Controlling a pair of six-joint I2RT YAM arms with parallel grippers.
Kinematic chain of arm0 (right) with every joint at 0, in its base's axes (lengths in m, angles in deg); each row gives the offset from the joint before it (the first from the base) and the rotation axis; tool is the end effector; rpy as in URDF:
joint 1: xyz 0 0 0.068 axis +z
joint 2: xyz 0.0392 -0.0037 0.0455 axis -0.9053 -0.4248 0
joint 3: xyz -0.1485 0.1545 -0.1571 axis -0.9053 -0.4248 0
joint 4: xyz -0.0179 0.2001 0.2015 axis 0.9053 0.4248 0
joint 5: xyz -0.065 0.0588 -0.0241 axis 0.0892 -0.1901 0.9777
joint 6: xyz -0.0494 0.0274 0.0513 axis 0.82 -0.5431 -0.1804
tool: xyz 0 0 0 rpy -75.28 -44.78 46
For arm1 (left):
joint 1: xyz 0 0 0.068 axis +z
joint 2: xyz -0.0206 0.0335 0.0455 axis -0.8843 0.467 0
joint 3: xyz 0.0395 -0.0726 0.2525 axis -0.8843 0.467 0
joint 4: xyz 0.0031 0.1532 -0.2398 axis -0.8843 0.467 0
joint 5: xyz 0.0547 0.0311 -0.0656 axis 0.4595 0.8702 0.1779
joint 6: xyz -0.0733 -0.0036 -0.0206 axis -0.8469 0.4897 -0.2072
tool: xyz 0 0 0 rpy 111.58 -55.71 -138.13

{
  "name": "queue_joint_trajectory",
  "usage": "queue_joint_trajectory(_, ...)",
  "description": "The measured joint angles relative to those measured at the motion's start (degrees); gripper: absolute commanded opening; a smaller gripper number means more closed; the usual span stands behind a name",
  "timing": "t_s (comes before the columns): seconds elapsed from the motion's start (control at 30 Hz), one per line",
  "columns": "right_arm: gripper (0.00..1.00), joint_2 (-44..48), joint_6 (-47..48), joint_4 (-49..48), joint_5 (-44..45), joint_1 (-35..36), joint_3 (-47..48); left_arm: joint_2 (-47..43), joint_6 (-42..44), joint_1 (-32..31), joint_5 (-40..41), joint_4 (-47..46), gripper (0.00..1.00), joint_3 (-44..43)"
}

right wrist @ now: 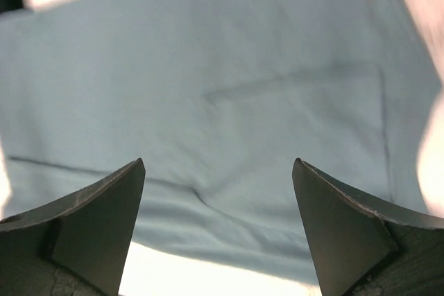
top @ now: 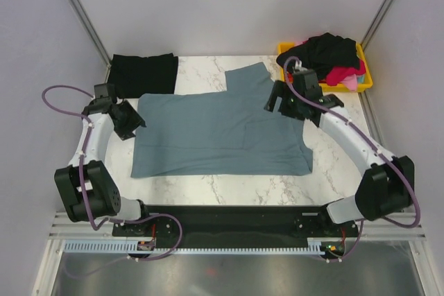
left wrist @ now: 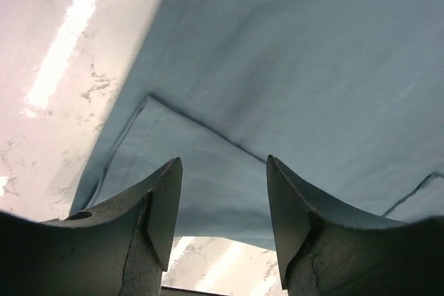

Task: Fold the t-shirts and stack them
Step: Fold the tshirt

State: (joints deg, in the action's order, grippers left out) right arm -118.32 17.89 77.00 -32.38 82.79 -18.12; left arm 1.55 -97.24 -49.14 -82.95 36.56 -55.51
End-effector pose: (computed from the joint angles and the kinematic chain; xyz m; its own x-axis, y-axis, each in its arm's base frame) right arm 0.3331 0.1097 0.2518 -0.7480 0.3247 -0.5788 0.0916 0.9143 0.3945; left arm 0.3129 0.0664 0.2143 -0.6640 -0.6514 -0.3670 -0.5811 0.7585 -0.2950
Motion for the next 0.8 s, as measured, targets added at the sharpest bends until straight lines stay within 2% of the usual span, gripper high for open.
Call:
queue_joint_trajectory(0.13, 0.97, -13.3, 4.0, 1.1, 0.0, 1.5, 21.0, -2.3, 0.9, -3.0, -0.5, -0.8, 0.59, 0.7)
queue_joint_trajectory(0.33, 0.98, -42.5, 10.3, 4.6, 2.8, 1.4, 62.2, -8.6, 1.0, -7.1, -2.6, -1.0, 0.58, 6.4)
queue_joint_trajectory(0.4, 0.98, -51.2, 11.9, 4.6, 3.2, 1.2, 72.9, -10.0, 1.0, -9.4, -2.7, -1.0, 0.57, 8.5)
queue_joint_trajectory(0.47, 0.98, -56.6, 12.9, 3.9, 3.8, 1.0, 77.5, -10.1, 1.0, -11.2, -2.7, -0.9, 0.57, 9.7)
queue_joint_trajectory(0.8, 0.97, -72.2, 16.3, -6.7, 13.8, -0.5, 81.9, -10.5, 1.0, -17.7, -2.1, -1.0, 0.57, 10.4)
